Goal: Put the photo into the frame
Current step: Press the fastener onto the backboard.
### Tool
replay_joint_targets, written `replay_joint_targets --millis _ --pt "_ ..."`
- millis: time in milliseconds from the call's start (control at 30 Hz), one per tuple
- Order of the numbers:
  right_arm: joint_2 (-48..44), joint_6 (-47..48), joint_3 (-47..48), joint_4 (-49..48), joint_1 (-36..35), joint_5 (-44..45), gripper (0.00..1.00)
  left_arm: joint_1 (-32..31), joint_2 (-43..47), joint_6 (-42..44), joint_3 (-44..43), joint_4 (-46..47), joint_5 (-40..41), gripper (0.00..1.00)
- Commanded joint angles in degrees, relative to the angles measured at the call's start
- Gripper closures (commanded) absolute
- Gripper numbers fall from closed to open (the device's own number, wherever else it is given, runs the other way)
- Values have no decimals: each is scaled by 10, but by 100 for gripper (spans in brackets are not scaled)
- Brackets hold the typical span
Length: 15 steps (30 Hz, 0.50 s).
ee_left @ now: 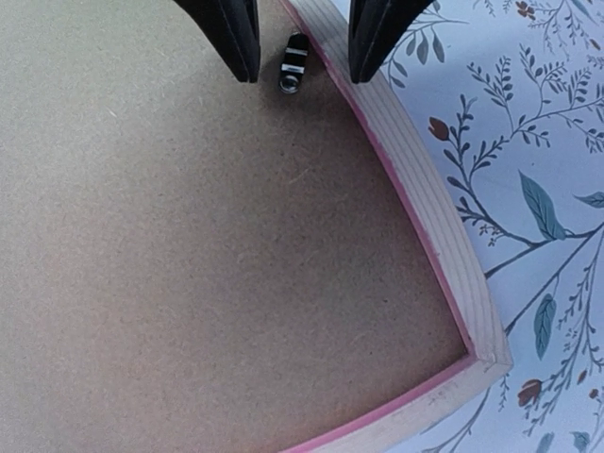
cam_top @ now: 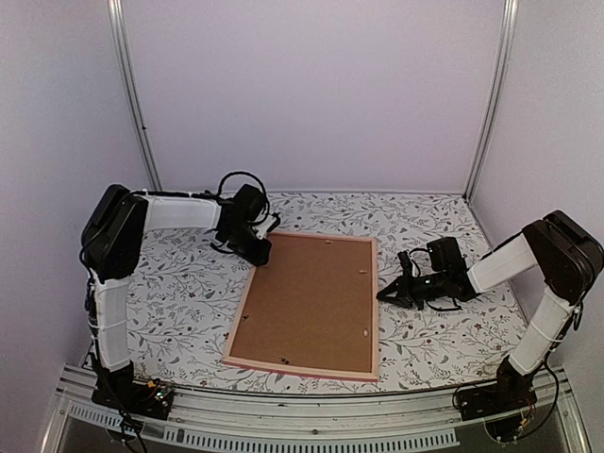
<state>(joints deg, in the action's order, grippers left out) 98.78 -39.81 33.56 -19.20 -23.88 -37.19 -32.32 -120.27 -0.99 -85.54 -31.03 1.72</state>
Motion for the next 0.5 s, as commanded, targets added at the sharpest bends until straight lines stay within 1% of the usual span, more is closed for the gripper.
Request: replay_joint_targets --millis 0,67,133,333,467 --pt "29 5 -17 42 -5 11 100 -3 3 6 28 -13 33 63" --pt "30 5 -17 40 -5 10 100 -2 10 3 38 -2 40 59" --pt "31 5 -17 39 -5 10 100 1 19 -1 47 10 38 57" --pt "37 5 -17 36 -5 9 100 10 39 -12 63 34 28 55" --pt "39 5 -17 35 -5 8 100 13 37 -10 61 31 22 55"
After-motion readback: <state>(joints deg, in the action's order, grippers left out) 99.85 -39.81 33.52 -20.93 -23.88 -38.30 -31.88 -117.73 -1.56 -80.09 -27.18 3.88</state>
